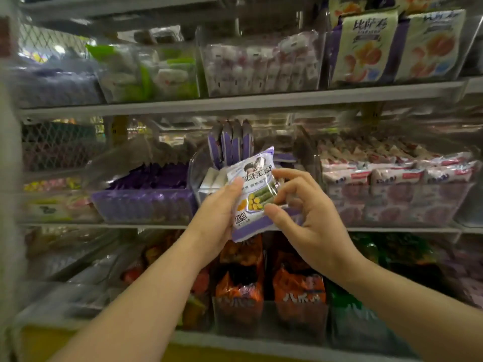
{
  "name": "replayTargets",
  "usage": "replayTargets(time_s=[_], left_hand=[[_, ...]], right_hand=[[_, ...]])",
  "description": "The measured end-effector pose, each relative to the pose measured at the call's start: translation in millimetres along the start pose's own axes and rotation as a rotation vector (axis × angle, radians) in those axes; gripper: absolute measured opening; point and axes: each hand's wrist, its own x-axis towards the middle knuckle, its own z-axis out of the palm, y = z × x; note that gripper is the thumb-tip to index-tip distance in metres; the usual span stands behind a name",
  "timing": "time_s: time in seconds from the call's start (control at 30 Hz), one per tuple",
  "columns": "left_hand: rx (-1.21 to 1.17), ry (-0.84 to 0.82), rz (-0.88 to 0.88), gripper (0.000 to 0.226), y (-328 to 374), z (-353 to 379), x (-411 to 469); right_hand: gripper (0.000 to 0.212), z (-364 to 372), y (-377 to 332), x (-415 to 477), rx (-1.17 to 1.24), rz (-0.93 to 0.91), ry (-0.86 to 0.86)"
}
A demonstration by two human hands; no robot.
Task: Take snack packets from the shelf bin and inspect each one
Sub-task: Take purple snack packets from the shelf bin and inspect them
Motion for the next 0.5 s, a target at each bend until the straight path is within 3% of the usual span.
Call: replayTargets(time_s=[0.1, 0.23, 0.5], left_hand=[[0.001, 0.041, 0.006, 0.045, -18, -17, -23], [0.137, 0.003, -0.049, 0.052, -46, -41, -49], [0.218, 0.068, -0.126, 0.055, -105, -60, -68]], right_hand=[[0.022, 26, 8, -29, 0.126, 0.127, -0.044], [0.061, 51, 25, -53, 0.297, 0.408, 0.032], [0.021, 87, 58, -73, 0.765, 0.837, -0.016]])
